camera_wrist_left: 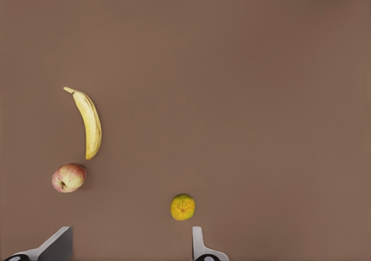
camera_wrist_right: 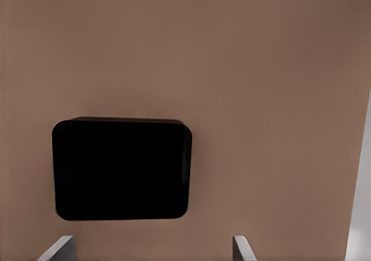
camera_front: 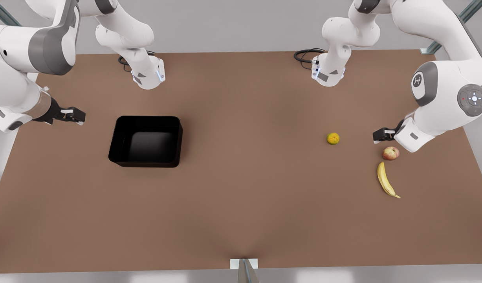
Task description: Place the storage box in the middle with the right arm, and place the apple in the storage box with the left arm
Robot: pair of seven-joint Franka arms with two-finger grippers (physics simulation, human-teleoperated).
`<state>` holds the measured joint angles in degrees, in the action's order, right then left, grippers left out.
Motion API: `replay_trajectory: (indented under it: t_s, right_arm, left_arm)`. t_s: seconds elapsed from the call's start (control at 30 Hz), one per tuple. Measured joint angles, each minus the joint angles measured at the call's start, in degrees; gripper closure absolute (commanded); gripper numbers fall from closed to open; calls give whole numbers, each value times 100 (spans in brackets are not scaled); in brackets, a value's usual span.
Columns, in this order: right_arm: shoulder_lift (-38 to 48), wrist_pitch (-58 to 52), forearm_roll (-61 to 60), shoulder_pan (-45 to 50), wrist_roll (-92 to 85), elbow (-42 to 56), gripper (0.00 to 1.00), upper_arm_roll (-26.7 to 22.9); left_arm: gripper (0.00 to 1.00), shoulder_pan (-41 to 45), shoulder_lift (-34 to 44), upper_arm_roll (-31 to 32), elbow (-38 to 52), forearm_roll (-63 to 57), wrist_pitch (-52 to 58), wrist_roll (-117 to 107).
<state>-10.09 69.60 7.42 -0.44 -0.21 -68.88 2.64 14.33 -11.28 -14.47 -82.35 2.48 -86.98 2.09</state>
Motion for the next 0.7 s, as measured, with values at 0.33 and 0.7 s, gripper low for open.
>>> replay_trajectory:
  t_s: [0.33,0.7]
  right_arm:
    - [-186,1240,30,-148,32,-3034,0,-813]
    - [-206,4821,-425,-113,62,-5863,0,-1066]
  left_arm:
    - [0,0,-29,0,-9,1,-51,33]
    - [0,-1,-50,-9,-20,0,2,54]
